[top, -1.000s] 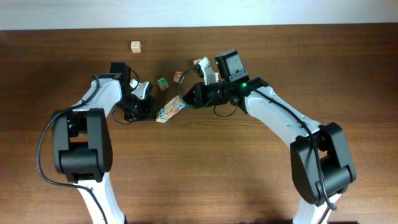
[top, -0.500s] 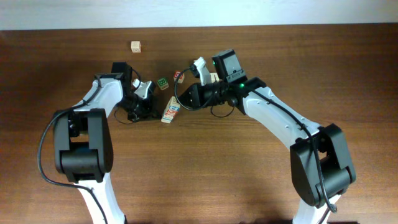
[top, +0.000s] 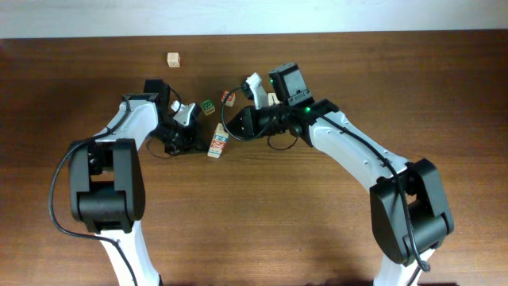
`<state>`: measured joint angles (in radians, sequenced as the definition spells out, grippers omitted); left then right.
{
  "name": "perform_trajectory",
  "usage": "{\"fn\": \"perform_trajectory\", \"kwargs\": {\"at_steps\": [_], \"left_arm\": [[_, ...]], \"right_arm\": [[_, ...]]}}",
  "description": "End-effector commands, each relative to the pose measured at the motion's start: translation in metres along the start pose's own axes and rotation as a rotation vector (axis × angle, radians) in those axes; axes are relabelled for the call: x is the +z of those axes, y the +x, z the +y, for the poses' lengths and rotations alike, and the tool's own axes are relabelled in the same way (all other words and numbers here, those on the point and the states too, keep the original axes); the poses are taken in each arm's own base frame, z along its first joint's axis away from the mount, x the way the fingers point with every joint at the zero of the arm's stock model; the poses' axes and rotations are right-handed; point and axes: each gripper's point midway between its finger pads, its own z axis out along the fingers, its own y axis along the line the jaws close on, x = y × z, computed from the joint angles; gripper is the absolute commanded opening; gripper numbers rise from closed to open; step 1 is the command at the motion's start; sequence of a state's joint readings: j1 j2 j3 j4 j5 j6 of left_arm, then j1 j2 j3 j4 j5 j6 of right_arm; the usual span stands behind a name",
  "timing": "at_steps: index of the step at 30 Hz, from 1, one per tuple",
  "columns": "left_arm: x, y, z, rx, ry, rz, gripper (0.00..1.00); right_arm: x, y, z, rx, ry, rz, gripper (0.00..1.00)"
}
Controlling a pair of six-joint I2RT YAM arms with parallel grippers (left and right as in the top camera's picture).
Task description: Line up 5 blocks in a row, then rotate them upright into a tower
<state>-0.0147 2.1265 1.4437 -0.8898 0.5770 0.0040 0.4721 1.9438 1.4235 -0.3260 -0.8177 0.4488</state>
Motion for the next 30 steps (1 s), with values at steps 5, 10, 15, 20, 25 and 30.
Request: {"fn": "perform_trajectory", "kwargs": {"at_steps": [5, 10, 15, 20, 25, 30], "left_arm": [[0.0028, 0.0010, -0.0239, 0.036, 0.081, 0.012, 0.00], [0.0028, 0.0010, -0.0239, 0.036, 0.081, 0.012, 0.00], [0.0028, 0.0010, -0.0239, 0.036, 0.081, 0.012, 0.00], [0.0028, 0.0007, -0.0239, 0.037, 0.081, 0.010, 0.00], [0.0028, 0.0005, -0.0239, 0.037, 0.081, 0.010, 0.00], [0.0028, 0.0005, -0.0240, 0.037, 0.082, 0.010, 0.00]], "right_arm": [[0.0169, 0.0166, -0.0214, 0.040, 0.076, 0.033, 0.05], [0.0170, 0.0153, -0.0209, 0.043, 0.074, 0.029, 0.04], [0.0170, 0.0148, -0.0207, 0.045, 0.074, 0.027, 0.05], [0.0174, 0.0130, -0.0195, 0.048, 0.070, 0.020, 0.05], [0.0174, 0.0130, -0.0195, 0.051, 0.070, 0.020, 0.04], [0.0175, 0.0131, -0.0194, 0.051, 0.070, 0.020, 0.05]]}}
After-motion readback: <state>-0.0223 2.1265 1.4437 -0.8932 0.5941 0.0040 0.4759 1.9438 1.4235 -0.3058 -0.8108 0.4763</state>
